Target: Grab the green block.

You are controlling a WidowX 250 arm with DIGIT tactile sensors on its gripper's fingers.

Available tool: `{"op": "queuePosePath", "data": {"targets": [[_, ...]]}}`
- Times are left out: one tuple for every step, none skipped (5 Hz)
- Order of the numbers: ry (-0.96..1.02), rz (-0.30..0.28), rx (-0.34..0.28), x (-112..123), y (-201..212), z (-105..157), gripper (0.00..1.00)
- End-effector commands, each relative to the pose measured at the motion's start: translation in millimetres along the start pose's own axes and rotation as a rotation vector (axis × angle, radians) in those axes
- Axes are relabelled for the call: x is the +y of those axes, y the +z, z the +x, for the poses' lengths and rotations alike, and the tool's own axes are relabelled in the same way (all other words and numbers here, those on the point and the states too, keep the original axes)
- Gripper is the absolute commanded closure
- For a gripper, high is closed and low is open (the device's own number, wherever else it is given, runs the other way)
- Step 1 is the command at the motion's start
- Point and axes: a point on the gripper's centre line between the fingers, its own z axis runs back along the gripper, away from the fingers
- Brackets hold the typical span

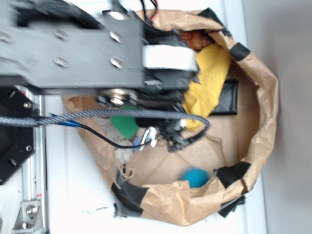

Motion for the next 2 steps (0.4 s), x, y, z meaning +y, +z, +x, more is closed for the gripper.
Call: {"op": "queuePosePath", "data": {"targets": [[0.166, -0.055, -0.022, 32.4, 9.0, 21.2, 1.0], [0.141, -0.012, -0.042, 26.5, 7.7, 19.2, 1.0]]}}
